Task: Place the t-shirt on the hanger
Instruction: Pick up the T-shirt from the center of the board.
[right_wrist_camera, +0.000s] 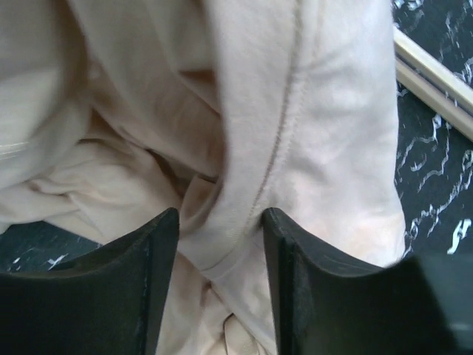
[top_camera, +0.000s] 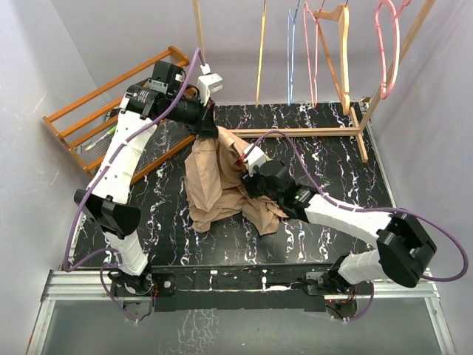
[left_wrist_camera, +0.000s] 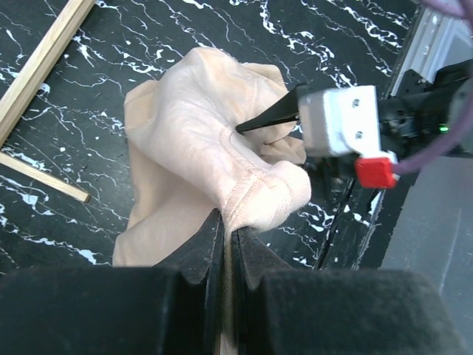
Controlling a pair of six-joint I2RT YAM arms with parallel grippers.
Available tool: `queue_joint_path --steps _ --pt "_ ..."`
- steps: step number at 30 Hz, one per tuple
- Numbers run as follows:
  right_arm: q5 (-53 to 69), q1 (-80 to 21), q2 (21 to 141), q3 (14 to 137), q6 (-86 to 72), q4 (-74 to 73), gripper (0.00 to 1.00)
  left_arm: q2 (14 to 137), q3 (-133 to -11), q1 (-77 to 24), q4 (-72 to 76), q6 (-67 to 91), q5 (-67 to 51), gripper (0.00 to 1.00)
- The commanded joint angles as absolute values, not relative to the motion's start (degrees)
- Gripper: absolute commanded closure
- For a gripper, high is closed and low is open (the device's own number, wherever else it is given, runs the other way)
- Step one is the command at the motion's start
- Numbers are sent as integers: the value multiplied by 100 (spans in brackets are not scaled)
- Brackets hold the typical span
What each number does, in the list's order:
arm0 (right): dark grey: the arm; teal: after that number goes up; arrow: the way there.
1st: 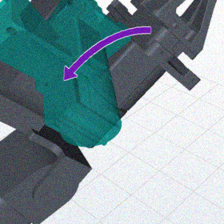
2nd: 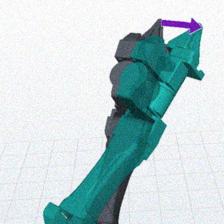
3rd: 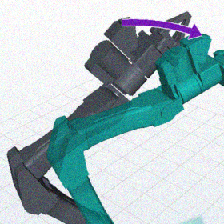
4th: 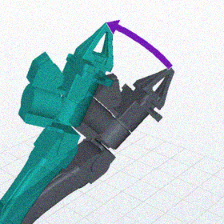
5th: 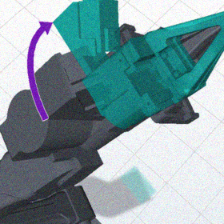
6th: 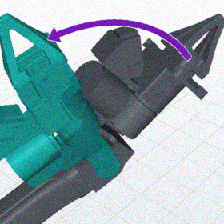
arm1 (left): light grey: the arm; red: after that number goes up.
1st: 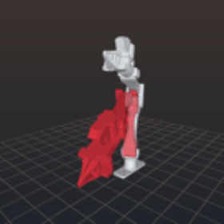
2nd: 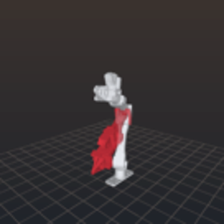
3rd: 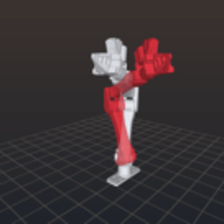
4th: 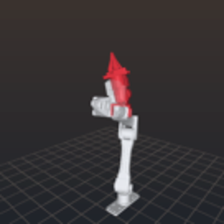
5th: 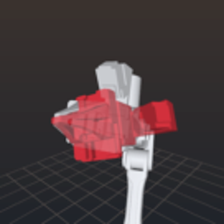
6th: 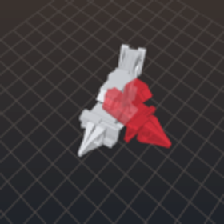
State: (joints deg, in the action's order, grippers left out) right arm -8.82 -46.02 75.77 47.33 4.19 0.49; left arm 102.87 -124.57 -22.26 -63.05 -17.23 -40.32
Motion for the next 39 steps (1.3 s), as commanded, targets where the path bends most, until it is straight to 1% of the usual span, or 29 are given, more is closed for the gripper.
queue_joint_path --steps 1,3,7,10,13,16,21,23,29,32,33,34,39 --pt "-1911 -4597 7661 4651 461 1018 55 10216 -12537 -2072 -6391 -1530 -4629 100" --pt "-2050 -4597 7664 4769 541 853 65 10124 -12326 -2002 -6405 -1639 -4614 100" --pt "-2303 -4568 7605 4974 709 446 78 9850 -11733 -1869 -6269 -1812 -4586 100" --pt "-2333 -4507 7428 5096 789 195 91 9644 -11275 -1863 -6272 -2194 -4376 100" --pt "-2241 -4455 7313 5493 834 -390 92 9252 -10326 -1863 -5989 -2645 -3958 100" --pt "-2009 -4384 7403 6032 886 -1318 92 8786 -9234 -1863 -5406 -2910 -3545 100" --pt "-1391 -4290 7676 6510 961 -2042 92 8360 -8022 -1875 -4565 -3137 -3172 99" --pt "-1213 -4282 7828 6591 966 -2201 92 8231 -7615 -1881 -4296 -3296 -3112 90" --pt "-756 -4259 8298 6694 919 -2396 92 7675 -6397 -1882 -3220 -3541 -2842 44" --pt "-630 -4232 8489 6722 905 -2397 92 7304 -5954 -1886 -2589 -3598 -2706 26" --pt "-609 -4226 8544 6738 907 -2408 92 7171 -5816 -1881 -2399 -3663 -2648 22" --pt "-596 -4227 8588 6753 913 -2417 92 7031 -5682 -1881 -2225 -3706 -2611 21" --pt "-446 -4137 8715 6784 914 -2425 92 6139 -4940 -1917 -1540 -4414 -2726 21"
